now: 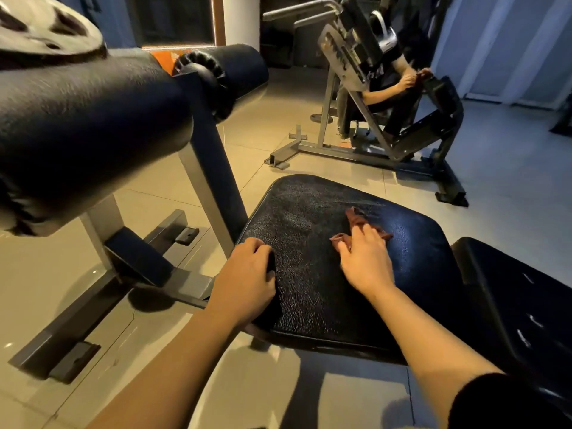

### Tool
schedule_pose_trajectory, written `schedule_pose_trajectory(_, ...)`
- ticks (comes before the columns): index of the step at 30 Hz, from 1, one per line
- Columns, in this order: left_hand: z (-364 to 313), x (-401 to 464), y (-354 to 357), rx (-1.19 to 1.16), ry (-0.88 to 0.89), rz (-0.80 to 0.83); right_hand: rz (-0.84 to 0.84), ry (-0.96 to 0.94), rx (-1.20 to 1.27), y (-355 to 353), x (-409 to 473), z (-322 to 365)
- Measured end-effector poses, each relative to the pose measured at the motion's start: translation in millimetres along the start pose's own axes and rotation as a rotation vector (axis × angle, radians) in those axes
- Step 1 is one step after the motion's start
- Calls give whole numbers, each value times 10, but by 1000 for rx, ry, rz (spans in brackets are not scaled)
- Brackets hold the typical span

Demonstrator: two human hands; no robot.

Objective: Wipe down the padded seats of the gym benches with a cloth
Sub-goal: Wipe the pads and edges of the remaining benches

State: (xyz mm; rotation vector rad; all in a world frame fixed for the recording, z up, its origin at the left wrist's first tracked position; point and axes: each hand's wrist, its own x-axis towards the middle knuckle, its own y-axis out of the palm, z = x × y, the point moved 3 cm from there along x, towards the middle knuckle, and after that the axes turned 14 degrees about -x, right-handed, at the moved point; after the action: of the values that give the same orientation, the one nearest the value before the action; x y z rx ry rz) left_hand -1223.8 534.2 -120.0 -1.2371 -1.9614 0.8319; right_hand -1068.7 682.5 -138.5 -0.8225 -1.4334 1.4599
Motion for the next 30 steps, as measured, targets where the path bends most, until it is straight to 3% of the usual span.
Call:
schedule_pose_trajectory(5,83,193,-13,-27,-25,-55,-10,-347,26,35,56,978)
schedule_pose_trajectory(9,146,347,-3,-37,-30,-110,49,-510,-18,-31,288,1018)
schedule_pose_trajectory(15,186,451,10,-66,-18,-135,3,-182,-40,10,756,624)
schedule_pose_trajectory(20,205,563,26,-71,-42,-174,-1,-423,1,66,727,1126)
schedule_pose_trajectory(24,141,696,83,-15,-57,-198,82,-526,24,70,917,1002)
schedule_pose_trajectory(30,95,817,132,18,-65,-154,-1,-259,5,110,1189,429)
